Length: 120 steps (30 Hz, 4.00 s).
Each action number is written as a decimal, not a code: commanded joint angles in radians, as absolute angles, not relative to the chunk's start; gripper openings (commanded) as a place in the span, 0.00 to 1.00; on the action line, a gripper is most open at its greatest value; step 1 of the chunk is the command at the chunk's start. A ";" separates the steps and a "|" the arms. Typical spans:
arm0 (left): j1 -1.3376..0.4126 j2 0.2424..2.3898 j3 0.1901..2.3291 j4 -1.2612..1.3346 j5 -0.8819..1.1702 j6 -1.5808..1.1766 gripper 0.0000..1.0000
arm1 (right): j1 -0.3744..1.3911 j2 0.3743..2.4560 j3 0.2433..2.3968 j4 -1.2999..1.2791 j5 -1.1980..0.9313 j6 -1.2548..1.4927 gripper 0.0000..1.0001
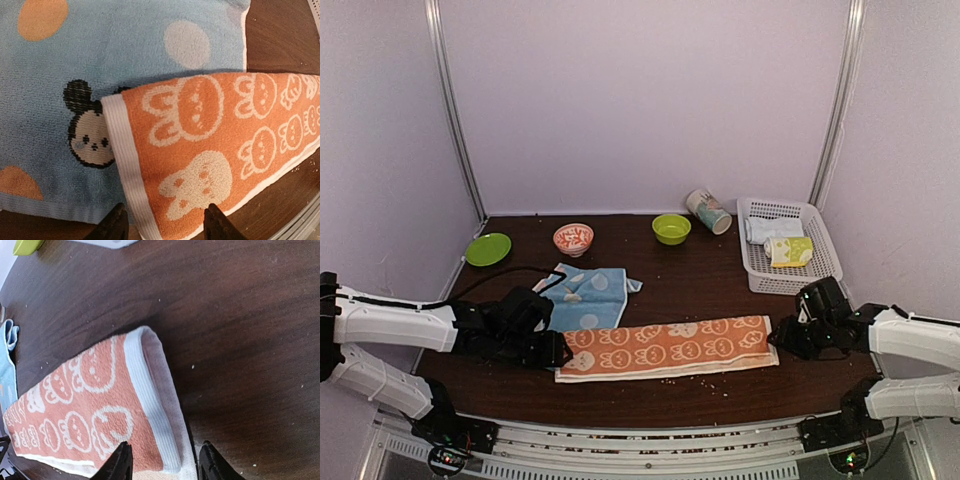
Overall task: Roll the towels
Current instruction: Adjust the towel at the center of the board.
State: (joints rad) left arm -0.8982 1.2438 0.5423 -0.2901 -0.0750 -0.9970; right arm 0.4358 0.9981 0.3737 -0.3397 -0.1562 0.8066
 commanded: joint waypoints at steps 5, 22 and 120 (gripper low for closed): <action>-0.894 1.241 0.546 -0.291 -0.088 -0.986 0.53 | 0.351 1.078 0.416 -0.190 -0.233 0.751 0.45; -0.894 1.255 0.558 -0.298 -0.084 -0.978 0.53 | 0.312 1.202 0.400 -0.070 -0.340 0.742 0.35; -0.894 1.242 0.660 -0.491 0.026 -0.787 0.26 | 0.484 0.923 0.494 -0.778 -0.278 0.716 0.46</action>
State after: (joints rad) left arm -0.8982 1.2972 0.6010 -0.4324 -0.0132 -0.8345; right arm 0.4786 0.9722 0.4221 -0.7097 -0.3588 0.7311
